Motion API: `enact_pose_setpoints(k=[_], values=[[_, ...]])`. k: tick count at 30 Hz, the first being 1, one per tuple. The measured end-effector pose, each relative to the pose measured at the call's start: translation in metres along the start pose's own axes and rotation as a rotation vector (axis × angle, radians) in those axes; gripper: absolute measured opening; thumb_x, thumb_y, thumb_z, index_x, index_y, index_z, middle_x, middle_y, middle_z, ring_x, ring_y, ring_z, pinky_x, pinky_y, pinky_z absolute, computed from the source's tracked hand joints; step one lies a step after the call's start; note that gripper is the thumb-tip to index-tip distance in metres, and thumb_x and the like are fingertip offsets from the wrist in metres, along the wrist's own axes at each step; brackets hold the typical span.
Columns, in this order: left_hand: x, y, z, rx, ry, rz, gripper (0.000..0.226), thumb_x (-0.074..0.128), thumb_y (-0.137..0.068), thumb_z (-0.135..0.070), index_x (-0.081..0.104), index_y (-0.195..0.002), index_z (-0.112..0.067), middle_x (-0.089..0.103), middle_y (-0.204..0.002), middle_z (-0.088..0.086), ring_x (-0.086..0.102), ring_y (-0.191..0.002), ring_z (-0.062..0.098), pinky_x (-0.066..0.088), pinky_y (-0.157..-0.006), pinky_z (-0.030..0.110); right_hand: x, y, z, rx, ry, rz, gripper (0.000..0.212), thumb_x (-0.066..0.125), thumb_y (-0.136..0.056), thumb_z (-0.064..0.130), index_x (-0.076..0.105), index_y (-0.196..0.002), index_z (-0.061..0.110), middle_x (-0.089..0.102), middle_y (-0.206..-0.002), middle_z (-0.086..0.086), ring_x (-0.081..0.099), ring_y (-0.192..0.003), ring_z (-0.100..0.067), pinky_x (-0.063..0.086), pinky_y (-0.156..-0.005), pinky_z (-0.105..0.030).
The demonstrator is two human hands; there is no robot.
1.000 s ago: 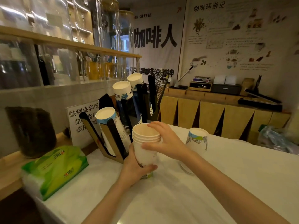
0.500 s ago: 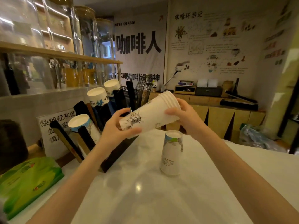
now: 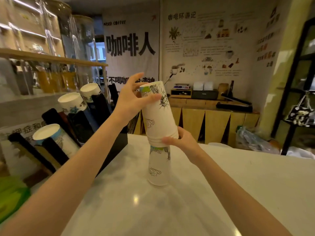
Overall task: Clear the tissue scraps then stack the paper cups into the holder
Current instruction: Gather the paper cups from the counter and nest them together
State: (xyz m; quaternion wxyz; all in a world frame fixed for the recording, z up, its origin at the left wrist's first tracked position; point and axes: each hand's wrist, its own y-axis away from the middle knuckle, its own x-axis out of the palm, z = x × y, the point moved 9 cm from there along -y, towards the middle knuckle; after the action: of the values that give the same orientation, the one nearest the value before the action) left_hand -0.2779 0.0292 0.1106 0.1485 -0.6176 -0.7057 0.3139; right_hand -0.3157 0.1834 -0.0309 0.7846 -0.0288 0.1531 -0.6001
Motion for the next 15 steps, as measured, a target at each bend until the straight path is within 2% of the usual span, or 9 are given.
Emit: enact_pose_setpoints(k=[2,4,7,9,12,15], values=[[0.013,0.004,0.008,-0.006,0.002,0.027,0.075,0.076,-0.067,-0.020,0.038,-0.132,-0.022,0.054,-0.125,0.005,0.058,-0.109,0.019,0.052,-0.089,0.031,0.000,0.002,-0.010,0.007,0.033,-0.005,0.062,0.079,-0.068,0.024,0.050,-0.122,0.018,0.061,-0.106,0.009,0.057,-0.094,-0.002,0.047,-0.065,-0.016],[0.026,0.010,0.019,-0.026,0.001,0.066,0.074,0.076,-0.067,-0.016,0.039,-0.131,-0.021,0.053,-0.123,0.003,0.056,-0.111,0.018,0.051,-0.088,0.027,0.000,0.004,-0.022,0.015,0.081,-0.009,0.065,0.080,-0.066,0.024,0.051,-0.124,0.016,0.060,-0.112,0.006,0.056,-0.095,-0.004,0.045,-0.065,-0.016],[0.042,0.020,0.041,-0.062,-0.033,0.125,0.073,0.076,-0.067,-0.013,0.040,-0.130,-0.023,0.052,-0.120,0.002,0.054,-0.111,0.018,0.050,-0.083,0.021,0.005,0.005,-0.043,0.061,0.152,0.004,0.075,0.083,-0.060,0.028,0.051,-0.127,0.015,0.059,-0.122,0.001,0.054,-0.106,-0.013,0.046,-0.079,-0.022],[0.046,0.026,0.057,-0.099,-0.036,0.136,0.072,0.076,-0.066,-0.012,0.041,-0.129,-0.024,0.053,-0.121,0.004,0.053,-0.114,0.020,0.050,-0.087,0.026,0.006,0.005,-0.059,0.091,0.200,0.012,0.080,0.084,-0.057,0.033,0.051,-0.128,0.016,0.059,-0.127,0.000,0.053,-0.110,-0.016,0.045,-0.084,-0.029],[0.047,0.037,0.084,-0.169,-0.049,0.139,0.072,0.077,-0.067,-0.014,0.042,-0.129,-0.026,0.051,-0.131,0.008,0.050,-0.121,0.023,0.050,-0.095,0.037,0.011,0.005,-0.079,0.133,0.229,0.062,0.079,0.083,-0.059,0.030,0.049,-0.129,0.015,0.058,-0.128,-0.002,0.052,-0.108,-0.016,0.045,-0.081,-0.026],[0.052,0.049,0.104,-0.213,-0.097,0.165,0.072,0.076,-0.068,-0.017,0.041,-0.130,-0.026,0.048,-0.135,0.007,0.048,-0.121,0.019,0.049,-0.094,0.034,0.016,0.008,-0.093,0.140,0.260,0.103,0.082,0.084,-0.059,0.027,0.045,-0.130,0.017,0.055,-0.128,-0.001,0.051,-0.108,-0.015,0.046,-0.077,-0.021]])
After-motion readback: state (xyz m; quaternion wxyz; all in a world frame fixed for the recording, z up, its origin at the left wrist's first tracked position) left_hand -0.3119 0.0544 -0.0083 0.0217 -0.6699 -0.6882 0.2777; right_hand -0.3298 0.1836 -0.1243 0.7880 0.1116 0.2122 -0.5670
